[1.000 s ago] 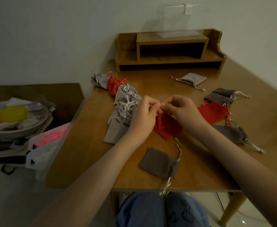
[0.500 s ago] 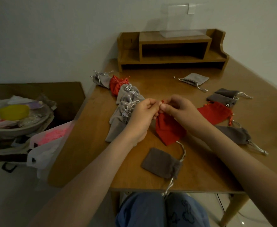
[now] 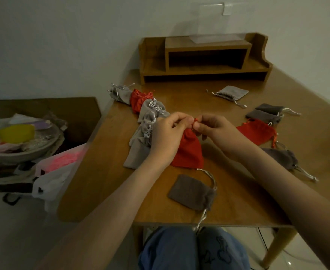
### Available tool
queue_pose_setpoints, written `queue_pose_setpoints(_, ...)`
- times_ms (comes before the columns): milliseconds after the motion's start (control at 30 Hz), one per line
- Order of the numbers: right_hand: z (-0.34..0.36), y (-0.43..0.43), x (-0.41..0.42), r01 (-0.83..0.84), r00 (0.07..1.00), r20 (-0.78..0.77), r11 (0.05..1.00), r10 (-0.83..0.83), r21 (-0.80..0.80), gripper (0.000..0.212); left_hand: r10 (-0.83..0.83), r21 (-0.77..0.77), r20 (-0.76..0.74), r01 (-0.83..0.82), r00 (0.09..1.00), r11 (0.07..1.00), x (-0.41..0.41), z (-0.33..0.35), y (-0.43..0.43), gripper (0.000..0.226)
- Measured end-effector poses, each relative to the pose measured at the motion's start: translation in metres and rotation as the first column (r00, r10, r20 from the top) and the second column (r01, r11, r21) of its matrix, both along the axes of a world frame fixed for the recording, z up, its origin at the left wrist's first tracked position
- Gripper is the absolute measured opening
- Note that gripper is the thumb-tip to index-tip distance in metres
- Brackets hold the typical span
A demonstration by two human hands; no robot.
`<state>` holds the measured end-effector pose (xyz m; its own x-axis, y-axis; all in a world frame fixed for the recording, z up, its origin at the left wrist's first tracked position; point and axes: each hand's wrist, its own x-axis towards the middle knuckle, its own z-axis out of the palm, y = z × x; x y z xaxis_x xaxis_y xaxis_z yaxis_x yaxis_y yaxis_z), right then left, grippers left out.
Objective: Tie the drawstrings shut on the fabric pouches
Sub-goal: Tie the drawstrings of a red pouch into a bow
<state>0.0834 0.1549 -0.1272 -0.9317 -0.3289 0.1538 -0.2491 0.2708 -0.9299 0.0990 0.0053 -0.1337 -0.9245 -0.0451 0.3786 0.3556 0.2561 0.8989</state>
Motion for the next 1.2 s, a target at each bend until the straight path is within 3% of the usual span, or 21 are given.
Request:
queue_pose_setpoints(133, 0.002, 0.000, 0.002, -0.053, 0.998, 0.026, 0.998, 0.054, -0.018, 0.018, 0.013, -0.036, 0.008, -0.013, 1.000, 0.999, -0.003, 0.000, -0.001, 0.015)
queue_pose_setpoints(300, 0.003, 0.004, 0.002, -0.160, 0.963, 0.181, 0.961, 0.202, -0.224, 0.025, -0.174, 0.108, 0.085, 0.165, 0.981, 0.980, -0.001, 0.008, -0.002, 0.014)
queue_pose_setpoints(433, 0.006, 0.006, 0.004, -0.185, 0.928, 0.249, 0.921, 0.279, -0.341, 0.012, -0.303, 0.245, 0.157, 0.261, 0.940, 0.934, 0.000, 0.012, -0.002, 0.012)
queue_pose_setpoints(633, 0.006, 0.006, 0.004, -0.120, 0.937, 0.285, 0.952, 0.202, -0.283, 0.014, -0.353, 0.225, 0.238, 0.302, 0.905, 0.927, -0.002, 0.014, -0.007, 0.009)
queue_pose_setpoints(767, 0.002, 0.004, 0.002, -0.061, 0.961, 0.258, 0.988, 0.097, -0.143, 0.024, -0.223, 0.063, 0.263, 0.213, 0.939, 0.975, 0.000, 0.015, -0.010, 0.008)
queue_pose_setpoints(867, 0.002, 0.002, 0.003, -0.038, 0.979, 0.198, 0.999, 0.036, 0.004, 0.014, -0.133, -0.173, 0.194, 0.167, 0.972, 0.971, 0.002, 0.015, -0.010, 0.010)
queue_pose_setpoints(1000, -0.005, 0.000, -0.001, 0.031, 0.999, 0.036, 0.967, -0.041, 0.251, 0.014, 0.026, -0.549, 0.066, 0.015, 0.997, 0.836, 0.006, 0.016, -0.006, 0.016)
queue_pose_setpoints(1133, -0.007, -0.002, -0.001, 0.060, 0.997, -0.056, 0.939, -0.044, 0.338, 0.017, 0.054, -0.678, -0.088, -0.100, 0.995, 0.728, 0.007, 0.015, 0.004, 0.014)
queue_pose_setpoints(1200, -0.006, -0.001, -0.002, 0.049, 0.998, -0.051, 0.955, -0.036, 0.292, 0.015, 0.030, -0.693, -0.193, -0.158, 0.981, 0.704, 0.006, 0.011, 0.006, 0.012)
